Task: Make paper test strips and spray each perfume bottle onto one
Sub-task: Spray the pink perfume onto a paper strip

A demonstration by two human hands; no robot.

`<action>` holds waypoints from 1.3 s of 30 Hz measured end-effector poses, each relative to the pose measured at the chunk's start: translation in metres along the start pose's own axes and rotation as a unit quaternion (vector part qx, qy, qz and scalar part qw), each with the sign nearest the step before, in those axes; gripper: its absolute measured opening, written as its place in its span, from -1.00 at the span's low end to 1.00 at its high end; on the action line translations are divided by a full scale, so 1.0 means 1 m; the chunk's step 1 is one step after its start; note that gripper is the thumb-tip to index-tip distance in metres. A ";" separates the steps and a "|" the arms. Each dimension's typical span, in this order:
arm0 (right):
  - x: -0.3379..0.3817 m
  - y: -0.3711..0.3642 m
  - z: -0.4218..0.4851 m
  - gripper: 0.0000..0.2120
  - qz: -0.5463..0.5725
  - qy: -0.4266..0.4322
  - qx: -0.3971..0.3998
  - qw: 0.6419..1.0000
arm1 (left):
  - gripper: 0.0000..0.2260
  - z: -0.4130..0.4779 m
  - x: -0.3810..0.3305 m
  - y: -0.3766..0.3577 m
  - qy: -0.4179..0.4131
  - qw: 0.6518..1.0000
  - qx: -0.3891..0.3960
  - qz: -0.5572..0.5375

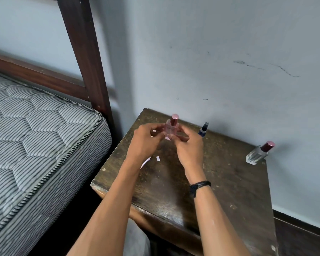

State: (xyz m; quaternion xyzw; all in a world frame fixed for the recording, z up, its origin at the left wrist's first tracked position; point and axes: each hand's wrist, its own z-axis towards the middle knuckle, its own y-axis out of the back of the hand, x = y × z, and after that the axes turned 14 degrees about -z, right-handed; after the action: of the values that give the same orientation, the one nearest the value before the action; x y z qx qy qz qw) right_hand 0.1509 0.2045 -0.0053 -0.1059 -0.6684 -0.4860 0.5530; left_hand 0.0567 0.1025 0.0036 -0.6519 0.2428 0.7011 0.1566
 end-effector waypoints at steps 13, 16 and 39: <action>-0.004 -0.050 0.053 -0.69 0.005 0.047 -0.007 0.999 | -0.64 0.037 0.012 0.007 0.037 0.998 -0.010 0.045; -0.012 -0.055 0.054 -0.69 -0.008 0.043 0.001 0.999 | -0.55 0.038 0.017 0.006 0.047 0.997 -0.004 0.053; -0.020 -0.061 0.057 -0.69 -0.033 0.065 -0.007 0.997 | -0.49 0.036 0.025 0.006 0.057 0.998 -0.002 0.006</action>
State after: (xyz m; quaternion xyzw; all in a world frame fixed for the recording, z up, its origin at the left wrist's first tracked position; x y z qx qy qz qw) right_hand 0.0806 0.2256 -0.0497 -0.0562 -0.6306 -0.5144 0.5784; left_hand 0.0205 0.1148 -0.0194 -0.6894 0.2539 0.6644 0.1375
